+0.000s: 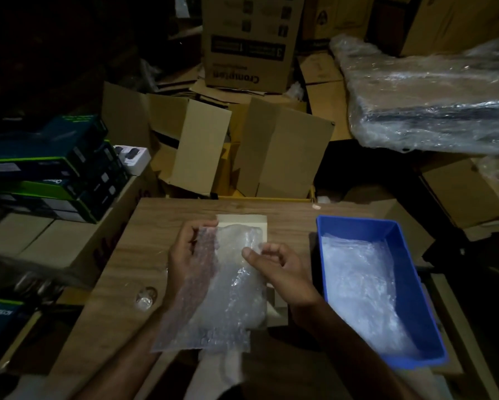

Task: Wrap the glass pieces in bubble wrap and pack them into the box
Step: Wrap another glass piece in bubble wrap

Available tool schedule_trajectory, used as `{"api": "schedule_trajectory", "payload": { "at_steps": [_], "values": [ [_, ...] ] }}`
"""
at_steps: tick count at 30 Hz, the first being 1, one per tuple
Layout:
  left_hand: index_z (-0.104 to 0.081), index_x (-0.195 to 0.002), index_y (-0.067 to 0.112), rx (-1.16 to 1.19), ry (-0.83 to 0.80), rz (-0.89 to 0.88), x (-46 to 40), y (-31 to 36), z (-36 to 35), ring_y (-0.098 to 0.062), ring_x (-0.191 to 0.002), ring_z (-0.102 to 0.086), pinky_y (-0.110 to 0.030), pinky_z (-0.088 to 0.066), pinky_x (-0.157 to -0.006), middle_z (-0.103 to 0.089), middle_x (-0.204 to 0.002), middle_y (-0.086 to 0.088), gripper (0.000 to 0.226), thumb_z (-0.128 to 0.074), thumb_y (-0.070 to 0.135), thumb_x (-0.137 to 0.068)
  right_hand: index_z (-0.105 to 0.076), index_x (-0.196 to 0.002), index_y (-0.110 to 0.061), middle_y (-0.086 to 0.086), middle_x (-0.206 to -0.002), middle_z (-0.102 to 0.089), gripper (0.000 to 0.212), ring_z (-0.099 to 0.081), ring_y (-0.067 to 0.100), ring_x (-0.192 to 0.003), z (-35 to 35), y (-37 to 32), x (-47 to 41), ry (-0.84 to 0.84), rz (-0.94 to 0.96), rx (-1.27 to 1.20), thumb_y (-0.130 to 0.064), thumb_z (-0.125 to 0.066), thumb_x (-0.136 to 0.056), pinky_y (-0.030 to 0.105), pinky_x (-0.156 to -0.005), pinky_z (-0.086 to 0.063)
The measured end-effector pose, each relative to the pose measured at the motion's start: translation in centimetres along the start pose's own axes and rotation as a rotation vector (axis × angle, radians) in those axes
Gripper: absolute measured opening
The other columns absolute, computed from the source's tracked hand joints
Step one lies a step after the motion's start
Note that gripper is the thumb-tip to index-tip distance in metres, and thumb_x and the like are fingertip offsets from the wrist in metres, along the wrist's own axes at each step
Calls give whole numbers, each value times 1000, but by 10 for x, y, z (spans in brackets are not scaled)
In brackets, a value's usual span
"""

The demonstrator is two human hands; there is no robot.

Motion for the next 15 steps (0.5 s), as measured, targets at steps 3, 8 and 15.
{"api": "schedule_trajectory", "payload": {
  "at_steps": [3, 8, 15],
  "values": [
    [-60, -113, 42, -84, -164, -80, -3, -3, 9, -2, -90, -68, -13, -55, -65, -67, -105, 16, 23, -67, 29, -96, -63, -106, 9, 22, -107, -73, 59, -70, 34, -99, -14, 5, -4, -48, 7, 14, -39, -82, -77, 47, -93, -56],
    [-60, -115, 40, 14, -347, 396, -17, -37, 37, -25, -94, -75, -32, -62, -65, -76, -109, -3, 38, -74, 26, -83, -62, -100, 11, 17, -115, -71, 43, -70, 33, -106, -7, 10, -24, -83, 137, -84, -28, -71, -86, 32, -79, -61],
    [-68, -121, 9, 476, -508, 776, -1, -59, 38, -25, -105, -70, -36, -60, -83, -67, -124, -17, 33, -65, 22, -91, -66, -113, 11, 25, -111, -64, 46, -60, 33, -104, -17, 25, -43, -338, 123, -272, -14, -63, -76, 42, -90, -52]
  ]
}}
Point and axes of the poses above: each hand's wrist, its own x-axis away from the middle knuckle, its own z-axis out of the back of the hand, y = z × x, the point moved 6 cm from there along -x, towards the middle knuckle
